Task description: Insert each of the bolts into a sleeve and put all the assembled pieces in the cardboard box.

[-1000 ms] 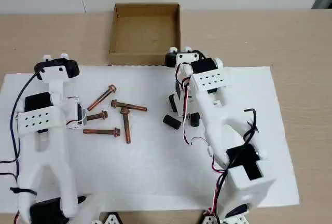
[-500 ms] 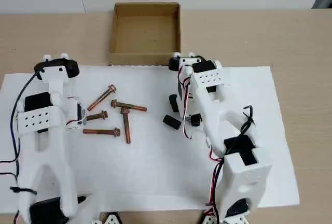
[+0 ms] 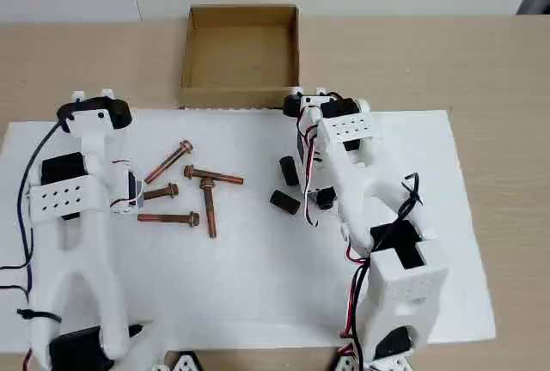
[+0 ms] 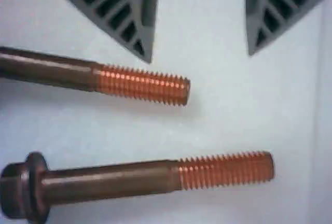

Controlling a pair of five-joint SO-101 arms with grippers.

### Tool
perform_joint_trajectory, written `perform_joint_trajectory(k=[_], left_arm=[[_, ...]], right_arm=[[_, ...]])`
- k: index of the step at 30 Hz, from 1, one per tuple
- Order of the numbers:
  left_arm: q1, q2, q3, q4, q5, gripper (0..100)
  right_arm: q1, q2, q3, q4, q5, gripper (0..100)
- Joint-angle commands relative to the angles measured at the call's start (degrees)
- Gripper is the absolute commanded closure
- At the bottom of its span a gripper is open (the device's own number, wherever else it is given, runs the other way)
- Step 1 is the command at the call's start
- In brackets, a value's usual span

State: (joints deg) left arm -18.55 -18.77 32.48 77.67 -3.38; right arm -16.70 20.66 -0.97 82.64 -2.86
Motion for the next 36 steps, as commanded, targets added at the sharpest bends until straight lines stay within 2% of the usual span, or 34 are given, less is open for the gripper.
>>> perform_joint_trajectory(k=[1,7,11,23,27,32,36], left_arm=[[0.09,-0.44,-2.59,0.35,0.00,89],[0.09,-0.53,-3.12,1.23,-0.35,88],[0.70,0.00,-3.38,0.44,-0.53,88],[10.73,1.85,-12.97,-1.85,-13.54,88],[11.25,10.90,-21.49,-0.26,-14.42,88],[11.52,25.85,-38.81,8.62,-15.82,89],[11.43,36.13,-50.95,16.09,-19.60,89]], right_arm=[[0.31,-5.41,-2.73,2.15,-0.09,99.5],[0.31,-15.87,-4.92,7.60,0.18,99.5],[0.84,-21.85,-4.66,12.09,3.25,99.4],[12.88,-28.26,3.96,12.79,11.08,99.2],[14.46,-28.26,7.74,11.74,13.10,99.1],[15.25,-28.35,10.64,9.01,14.59,99.1],[14.90,-28.35,11.43,6.99,14.59,99.1]])
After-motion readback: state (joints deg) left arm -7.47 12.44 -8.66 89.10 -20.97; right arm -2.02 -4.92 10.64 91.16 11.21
